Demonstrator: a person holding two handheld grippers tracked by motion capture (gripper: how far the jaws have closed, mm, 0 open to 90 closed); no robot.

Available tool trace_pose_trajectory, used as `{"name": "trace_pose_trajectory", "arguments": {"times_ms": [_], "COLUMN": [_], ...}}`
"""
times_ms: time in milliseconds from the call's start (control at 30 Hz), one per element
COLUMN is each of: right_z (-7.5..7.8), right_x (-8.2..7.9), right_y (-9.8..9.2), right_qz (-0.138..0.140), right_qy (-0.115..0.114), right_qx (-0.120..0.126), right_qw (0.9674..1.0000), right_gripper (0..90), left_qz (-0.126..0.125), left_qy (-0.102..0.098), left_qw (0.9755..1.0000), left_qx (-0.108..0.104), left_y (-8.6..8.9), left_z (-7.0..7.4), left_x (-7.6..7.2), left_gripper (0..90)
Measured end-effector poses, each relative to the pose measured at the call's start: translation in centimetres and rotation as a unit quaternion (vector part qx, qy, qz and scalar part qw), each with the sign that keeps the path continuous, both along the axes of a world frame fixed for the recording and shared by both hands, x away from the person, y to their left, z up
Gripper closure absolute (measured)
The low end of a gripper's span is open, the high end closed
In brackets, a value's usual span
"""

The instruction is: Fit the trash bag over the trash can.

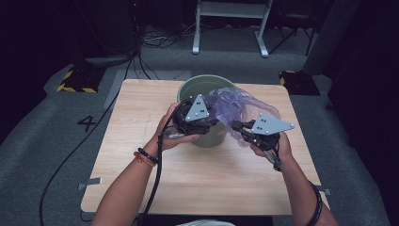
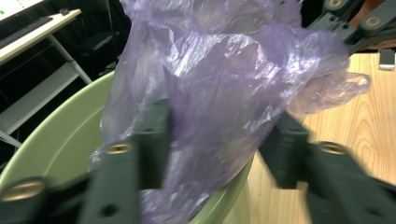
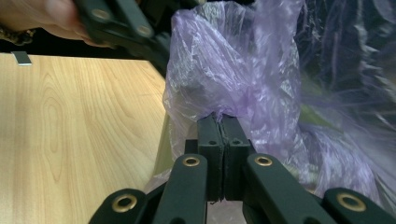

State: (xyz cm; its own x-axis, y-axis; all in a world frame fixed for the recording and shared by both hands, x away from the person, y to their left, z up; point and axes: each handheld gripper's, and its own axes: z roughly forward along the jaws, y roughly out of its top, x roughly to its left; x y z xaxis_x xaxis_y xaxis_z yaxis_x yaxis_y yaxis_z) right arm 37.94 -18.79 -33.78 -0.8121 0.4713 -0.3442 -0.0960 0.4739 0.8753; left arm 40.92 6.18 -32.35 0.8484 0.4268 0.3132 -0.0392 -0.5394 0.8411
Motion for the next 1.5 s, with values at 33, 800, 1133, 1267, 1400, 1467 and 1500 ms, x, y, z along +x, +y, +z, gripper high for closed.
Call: {"name": "trace_pose_trajectory", "arguments": {"times_ms": [33, 800, 1133, 1267, 1400, 1467, 1500], "right_z": [0.0, 1.1, 2.3, 2.5, 2.6, 2.6, 2.6], "right_x": [0.0, -1.5, -3.1, -3.2, -3.2, -3.1, -3.0], "right_y": [0.1, -2.6, -5.0, -5.9, -6.5, -6.7, -6.9], "right_qz": [0.002, -0.01, -0.029, -0.046, -0.064, -0.074, -0.077], "right_qy": [0.0, -0.028, -0.075, -0.082, -0.092, -0.099, -0.099], "right_qx": [0.001, 0.044, 0.056, 0.069, 0.077, 0.079, 0.088], "right_qw": [1.0, 0.9986, 0.9952, 0.9932, 0.9908, 0.9891, 0.9881], "right_gripper": [89.7, 53.0, 44.6, 39.6, 35.1, 33.8, 33.5], "left_qz": [0.001, 0.015, 0.025, 0.03, 0.032, 0.032, 0.033], "left_qy": [-0.001, 0.004, 0.006, 0.008, 0.008, 0.01, 0.009], "left_qw": [1.0, 0.9998, 0.9995, 0.9992, 0.9992, 0.9991, 0.9991], "left_qx": [0.003, -0.008, -0.019, -0.024, -0.024, -0.025, -0.025], "left_y": [-0.1, 2.8, 4.1, 4.5, 4.8, 5.0, 5.1], "left_z": [-0.1, -1.0, -1.4, -1.4, -1.4, -1.4, -1.4], "left_x": [0.0, 0.2, 0.0, 0.1, 0.1, 0.1, 0.0], "left_gripper": [63.2, 89.0, 88.9, 89.0, 88.9, 88.8, 88.8]}}
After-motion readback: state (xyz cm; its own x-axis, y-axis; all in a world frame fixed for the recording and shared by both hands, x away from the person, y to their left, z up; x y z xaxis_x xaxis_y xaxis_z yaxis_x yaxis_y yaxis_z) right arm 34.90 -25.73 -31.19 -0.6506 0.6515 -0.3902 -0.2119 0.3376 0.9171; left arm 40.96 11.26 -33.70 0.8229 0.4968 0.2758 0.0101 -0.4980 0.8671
